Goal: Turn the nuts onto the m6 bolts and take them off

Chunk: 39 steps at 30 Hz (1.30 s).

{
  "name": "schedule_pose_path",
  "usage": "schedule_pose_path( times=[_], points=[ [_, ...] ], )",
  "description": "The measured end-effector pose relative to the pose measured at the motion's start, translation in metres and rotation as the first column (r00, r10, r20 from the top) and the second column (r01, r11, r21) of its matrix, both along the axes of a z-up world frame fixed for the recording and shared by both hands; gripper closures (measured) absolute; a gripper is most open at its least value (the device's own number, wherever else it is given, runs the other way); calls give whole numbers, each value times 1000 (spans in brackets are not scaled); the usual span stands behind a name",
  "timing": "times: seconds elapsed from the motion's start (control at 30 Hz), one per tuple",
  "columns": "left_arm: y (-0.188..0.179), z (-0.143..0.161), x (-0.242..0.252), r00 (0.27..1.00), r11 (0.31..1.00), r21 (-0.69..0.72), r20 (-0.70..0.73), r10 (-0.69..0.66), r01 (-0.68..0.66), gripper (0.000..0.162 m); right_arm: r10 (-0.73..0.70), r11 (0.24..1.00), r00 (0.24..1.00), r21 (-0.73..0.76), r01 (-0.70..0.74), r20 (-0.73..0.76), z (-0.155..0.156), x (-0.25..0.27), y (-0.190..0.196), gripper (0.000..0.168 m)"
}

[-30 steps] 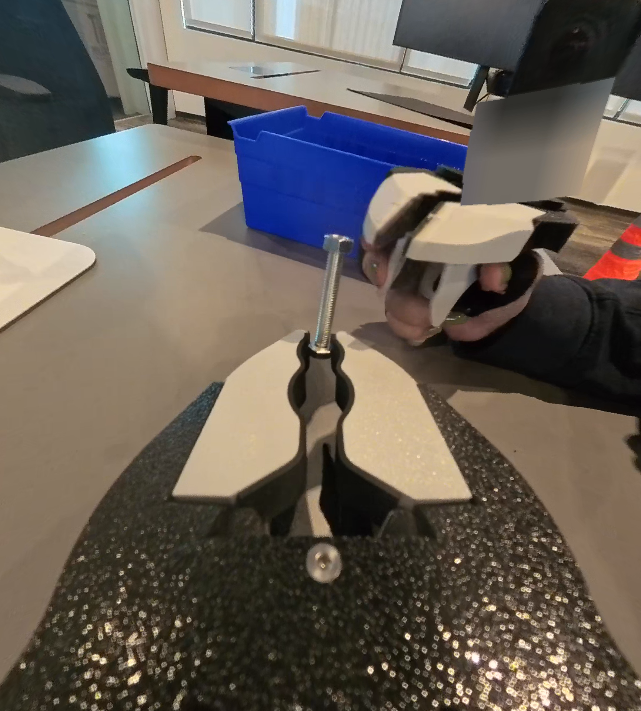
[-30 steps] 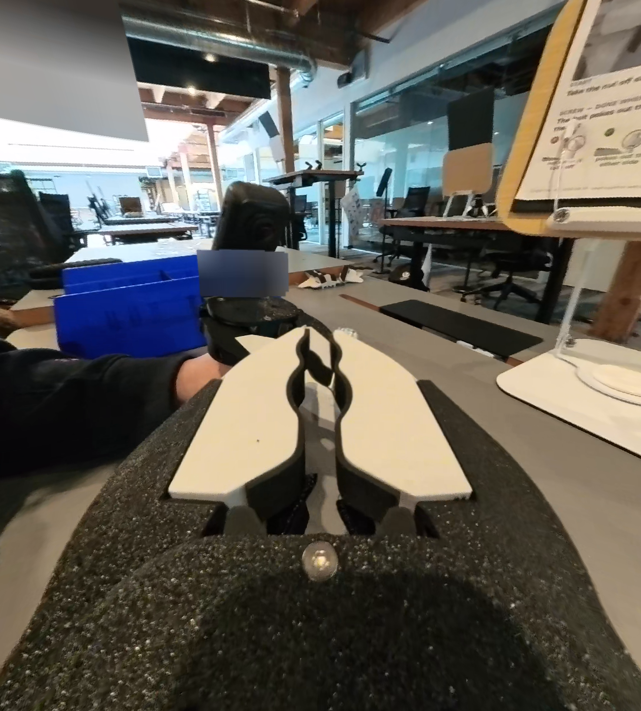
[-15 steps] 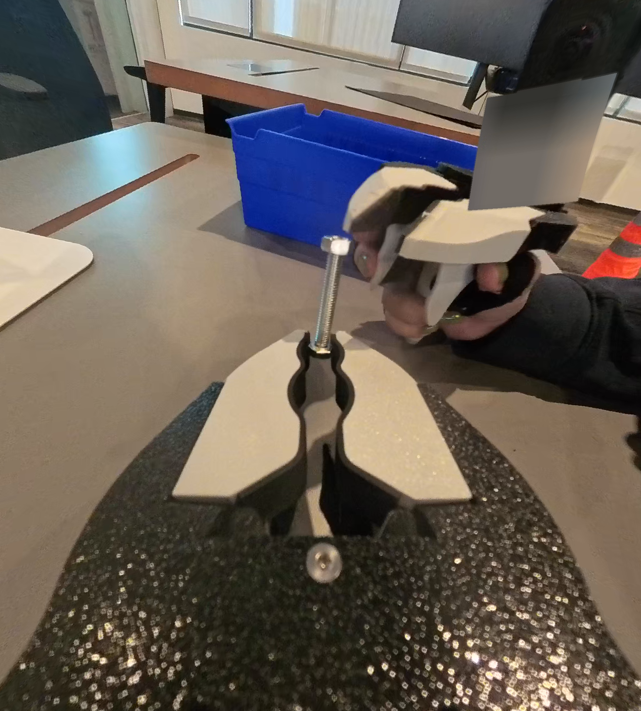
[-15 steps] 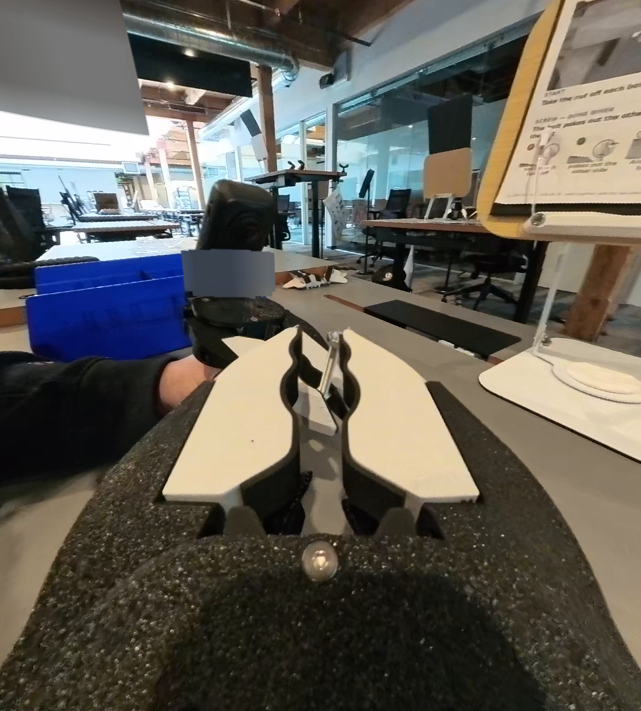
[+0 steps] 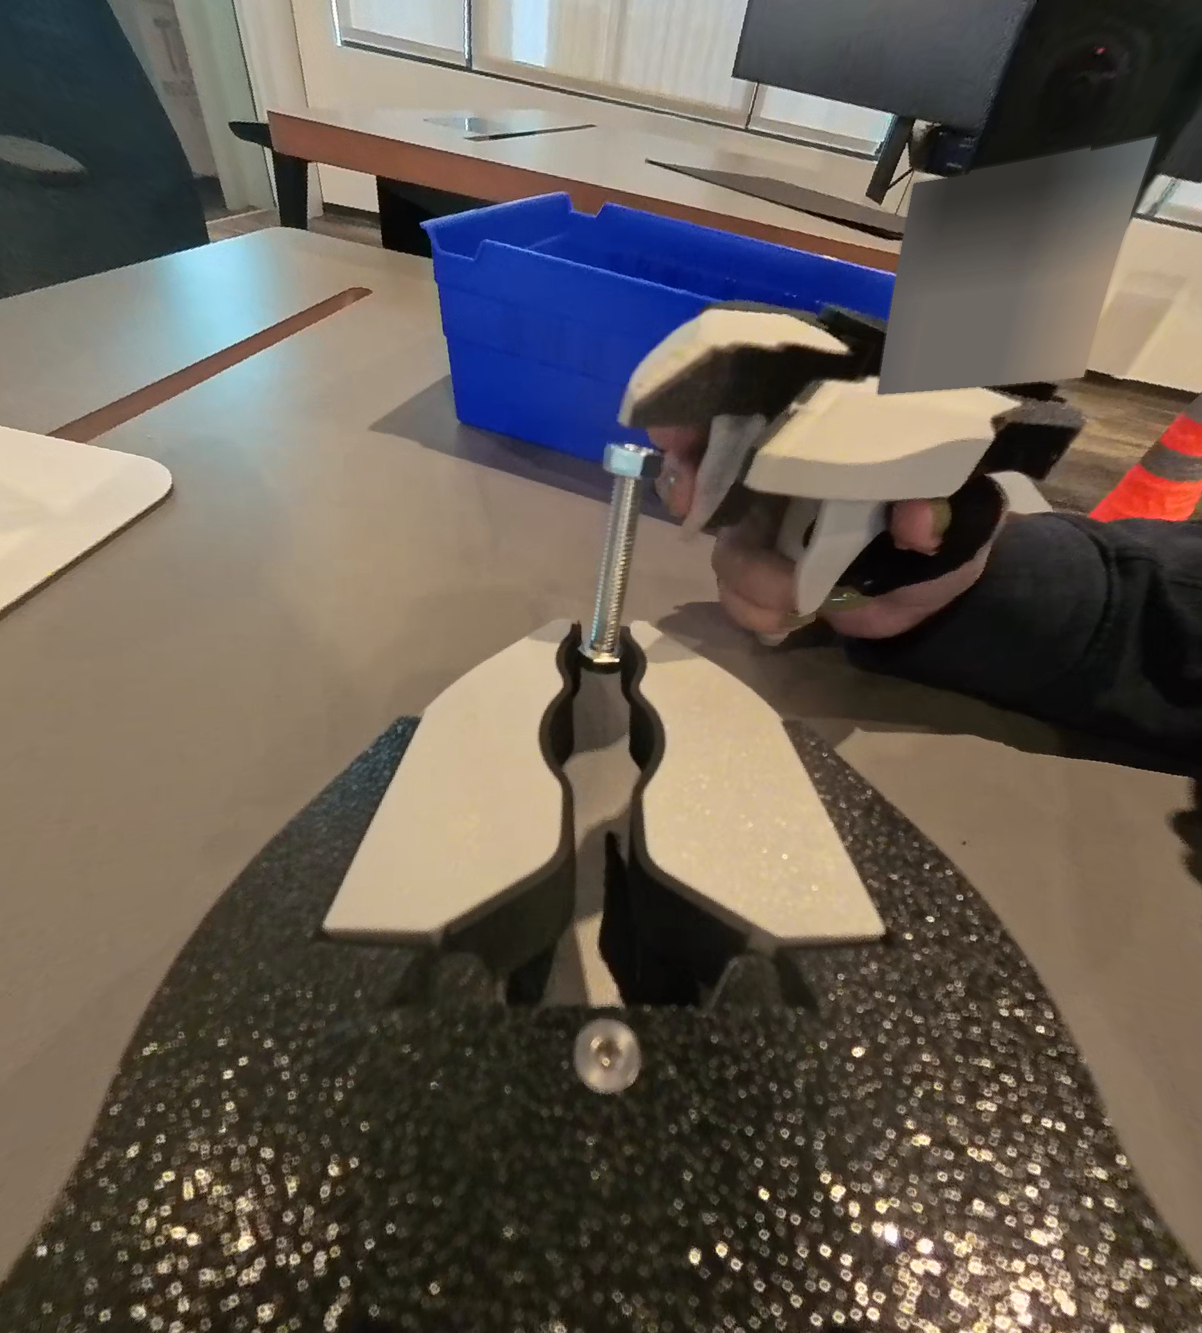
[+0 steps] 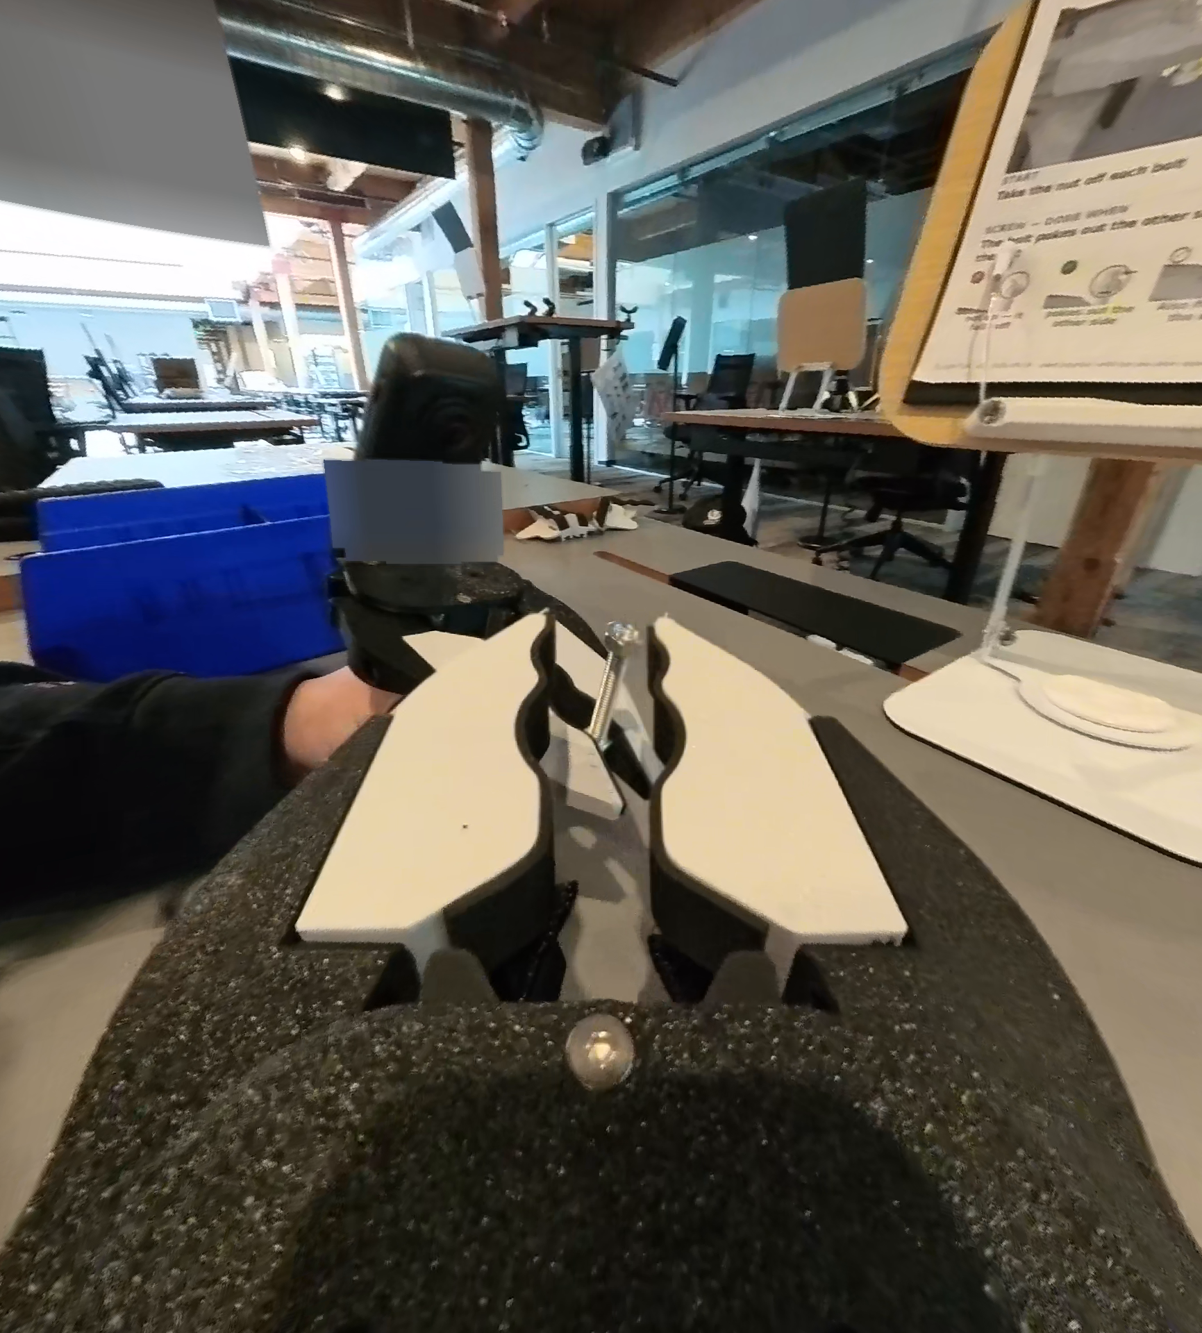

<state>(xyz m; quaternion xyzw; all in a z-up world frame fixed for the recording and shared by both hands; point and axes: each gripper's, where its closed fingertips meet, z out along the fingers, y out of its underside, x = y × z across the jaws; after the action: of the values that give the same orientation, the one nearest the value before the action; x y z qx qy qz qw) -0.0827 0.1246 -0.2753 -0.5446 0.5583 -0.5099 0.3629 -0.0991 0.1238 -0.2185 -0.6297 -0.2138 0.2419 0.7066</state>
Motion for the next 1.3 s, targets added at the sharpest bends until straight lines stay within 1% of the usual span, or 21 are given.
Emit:
schedule_pose_path(
  times=[0.1, 0.13, 0.2, 0.27, 0.33, 0.47, 0.57, 0.6, 0.67, 0.73, 0.8, 0.93, 1.0, 1.03, 1.1, 1.13, 1.2, 1.3],
  points=[
    [0, 0, 0, 1000, 1000, -1, 1, 1, -1, 152, 2, 1000, 1000, -16, -2, 21, -4, -2, 1, 143],
    [0, 0, 0, 1000, 1000, -1, 1, 1, -1, 152, 20, 1000, 1000, -19, -20, 21, -5, -4, 0, 145],
    [0, 0, 0, 1000, 1000, -2, 1, 1, -1, 152, 75, 997, 997, -24, -74, 13, -4, -8, -5, 157],
    [0, 0, 0, 1000, 1000, -1, 1, 1, -1, 152, 99, 995, 995, -15, -99, -14, 0, -8, -8, 158],
    [0, 0, 0, 1000, 1000, -1, 0, -1, 1, 152, 77, 997, 997, -1, -77, -27, 3, -4, -7, 155],
    [0, 0, 0, 1000, 1000, -1, 0, -1, 1, 152, -1, 1000, 1000, -4, 1, 3, 0, 1, 0, 143],
    [0, 0, 0, 1000, 1000, -1, 0, -1, 1, 152, 13, 1000, 1000, -14, -13, 24, -4, -4, 0, 143],
    [0, 0, 0, 1000, 1000, -1, 1, -1, 1, 152, 30, 999, 999, -18, -30, 23, -4, -5, -1, 144],
    [0, 0, 0, 1000, 1000, -2, 1, -1, 1, 152, 99, 995, 995, -25, -99, 3, -2, -9, -8, 157],
    [0, 0, 0, 1000, 1000, -2, 0, -1, 1, 152, 121, 992, 992, -19, -122, -36, 2, -8, -10, 157],
    [0, 0, 0, 1000, 1000, -1, -1, -2, 2, 152, 75, 997, 996, -11, -76, -38, 3, -3, -7, 152],
    [0, 0, 0, 1000, 1000, -1, -1, -4, 4, 152, -29, 1000, 999, -1, 29, 22, -2, 3, 2, 138],
    [0, 0, 0, 1000, 1000, 0, -1, -3, 3, 152, -22, 1000, 999, -6, 23, 46, -5, -1, 2, 138],
    [0, 0, 0, 1000, 1000, 0, 0, -3, 3, 152, -4, 1000, 999, -10, 5, 49, -5, -3, 1, 141],
    [0, 0, 0, 1000, 1000, -3, 2, -2, 2, 152, 60, 998, 997, -18, -59, 45, -5, -8, -5, 158],
    [0, 0, 0, 1000, 1000, -3, 1, -2, 2, 152, 79, 997, 996, -19, -78, 33, -4, -8, -7, 161],
    [0, 0, 0, 1000, 1000, -2, 0, -3, 3, 152, 78, 997, 997, -11, -78, 17, -1, -6, -7, 160],
    [0, 0, 0, 1000, 1000, 0, -2, -4, 4, 152, 4, 1000, 1000, 10, -5, 24, 0, 0, -2, 148]
  ],
)
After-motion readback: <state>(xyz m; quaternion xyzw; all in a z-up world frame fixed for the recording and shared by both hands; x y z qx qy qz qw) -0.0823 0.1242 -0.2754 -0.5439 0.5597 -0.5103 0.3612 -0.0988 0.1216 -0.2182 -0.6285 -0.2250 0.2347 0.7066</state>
